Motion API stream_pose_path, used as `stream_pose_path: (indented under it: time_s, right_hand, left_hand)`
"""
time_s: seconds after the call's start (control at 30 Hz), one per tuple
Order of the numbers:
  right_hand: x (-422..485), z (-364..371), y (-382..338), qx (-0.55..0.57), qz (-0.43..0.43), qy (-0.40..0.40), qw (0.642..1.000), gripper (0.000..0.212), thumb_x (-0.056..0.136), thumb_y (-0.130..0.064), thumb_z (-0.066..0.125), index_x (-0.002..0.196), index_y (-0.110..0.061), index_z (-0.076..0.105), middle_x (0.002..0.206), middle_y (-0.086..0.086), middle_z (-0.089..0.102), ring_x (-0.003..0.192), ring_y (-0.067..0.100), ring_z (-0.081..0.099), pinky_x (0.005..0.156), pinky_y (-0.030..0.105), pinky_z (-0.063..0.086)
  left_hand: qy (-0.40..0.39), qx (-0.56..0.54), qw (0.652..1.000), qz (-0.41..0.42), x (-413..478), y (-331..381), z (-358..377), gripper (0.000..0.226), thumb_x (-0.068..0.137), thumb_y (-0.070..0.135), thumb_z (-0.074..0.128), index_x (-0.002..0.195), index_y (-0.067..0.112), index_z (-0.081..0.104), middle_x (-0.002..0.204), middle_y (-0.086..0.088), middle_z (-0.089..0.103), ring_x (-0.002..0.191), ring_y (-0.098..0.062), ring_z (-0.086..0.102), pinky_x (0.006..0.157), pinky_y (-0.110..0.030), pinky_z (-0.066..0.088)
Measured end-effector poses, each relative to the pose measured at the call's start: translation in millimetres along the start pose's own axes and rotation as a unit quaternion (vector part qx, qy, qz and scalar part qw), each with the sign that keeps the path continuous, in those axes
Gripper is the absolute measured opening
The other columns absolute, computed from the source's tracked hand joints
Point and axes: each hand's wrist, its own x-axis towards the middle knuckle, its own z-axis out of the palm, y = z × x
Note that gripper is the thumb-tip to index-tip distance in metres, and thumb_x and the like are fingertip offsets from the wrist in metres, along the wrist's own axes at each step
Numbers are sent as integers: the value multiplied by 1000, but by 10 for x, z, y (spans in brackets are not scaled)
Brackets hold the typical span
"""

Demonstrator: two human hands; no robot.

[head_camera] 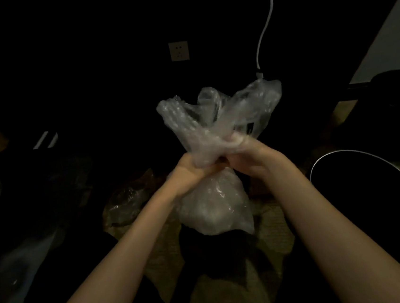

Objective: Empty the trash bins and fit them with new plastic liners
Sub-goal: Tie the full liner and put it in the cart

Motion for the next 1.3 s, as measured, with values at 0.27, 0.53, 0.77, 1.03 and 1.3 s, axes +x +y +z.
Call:
stream_pose_path:
  time_s: [0.27,0.53,0.77,1.03,1.3]
  right_hand:
    - [56,-64,79,-342,30,-83,936,64,73,-3,80,129,-22,57,124,-7,61,116,8,56,94,20,45]
    - [44,239,306,-563,-37,110,818,63,70,-35,81,124,-20,52,112,4,65,103,24,63,85,40,54]
    - [-140,89,11,-268,50,-107,956,39,86,-17,75,122,-15,59,100,10,75,76,16,72,61,21,55]
    - [-18,-55,214,-500,-74,83,859,77,65,-37,89,130,-17,51,132,1,54,123,16,50,103,38,44]
    - [-33,111,426,-569,-49,165,804,38,73,-50,75,93,-24,55,94,-2,64,91,23,64,70,33,49]
  left_hand:
    - [130,-70,984,-102,73,133,-110,23,95,7,59,116,0,65,115,-17,67,107,-30,63,97,-40,50]
    - [212,-114,957,-162,226,171,-3,30,82,16,54,105,-2,63,107,-26,67,102,-40,65,95,-52,52]
    - [185,-5,978,-101,244,238,-143,26,96,8,45,111,-1,65,111,-20,67,107,-28,64,95,-41,51]
    - [126,-103,985,-48,224,338,-205,37,96,-11,39,63,4,49,38,1,44,37,-9,47,46,-18,45]
    - [169,-81,982,-38,323,383,-25,32,98,-5,44,71,11,54,70,-1,53,58,-4,52,59,-12,41]
